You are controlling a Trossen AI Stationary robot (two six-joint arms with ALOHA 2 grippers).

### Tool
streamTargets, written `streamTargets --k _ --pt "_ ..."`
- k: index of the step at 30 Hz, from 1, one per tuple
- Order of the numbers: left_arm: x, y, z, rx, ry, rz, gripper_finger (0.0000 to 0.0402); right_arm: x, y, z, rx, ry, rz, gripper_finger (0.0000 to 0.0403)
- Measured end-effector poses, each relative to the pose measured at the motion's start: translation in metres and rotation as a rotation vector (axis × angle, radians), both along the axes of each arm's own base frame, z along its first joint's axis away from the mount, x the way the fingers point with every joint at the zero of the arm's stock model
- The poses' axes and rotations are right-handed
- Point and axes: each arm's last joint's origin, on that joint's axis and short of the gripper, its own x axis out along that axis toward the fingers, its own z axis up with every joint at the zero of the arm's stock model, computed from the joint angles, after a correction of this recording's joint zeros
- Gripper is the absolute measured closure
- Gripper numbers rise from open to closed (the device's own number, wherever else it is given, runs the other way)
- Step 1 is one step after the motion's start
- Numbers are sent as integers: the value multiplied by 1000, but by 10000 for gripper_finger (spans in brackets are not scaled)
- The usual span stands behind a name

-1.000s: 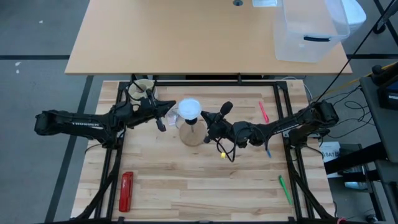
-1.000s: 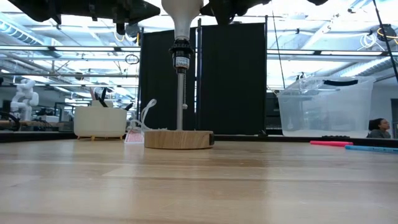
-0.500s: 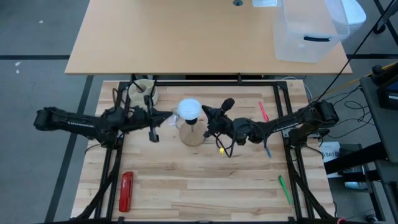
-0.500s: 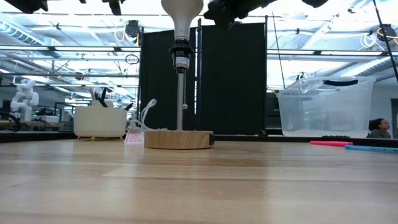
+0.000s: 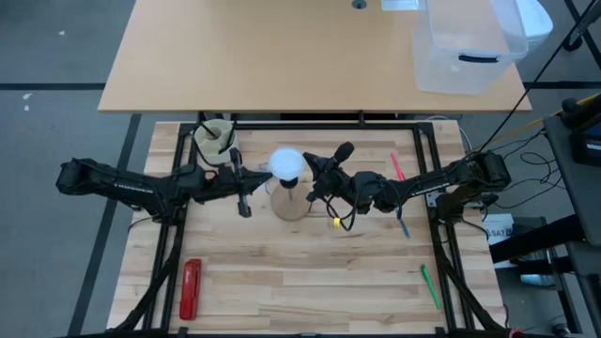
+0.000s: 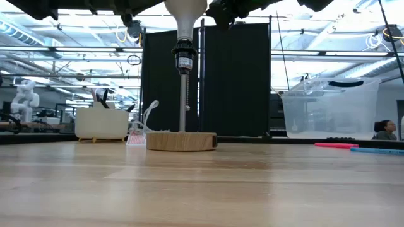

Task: Screw lightbulb
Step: Insert the lightbulb into the desk lamp

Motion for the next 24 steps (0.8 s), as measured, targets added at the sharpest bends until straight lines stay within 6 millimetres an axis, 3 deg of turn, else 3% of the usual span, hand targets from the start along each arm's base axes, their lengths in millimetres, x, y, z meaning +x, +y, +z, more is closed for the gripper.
streamTargets --k 24 --pt "2 13 -6 -34 41 80 402 -3 22 -1 -4 22 8 403"
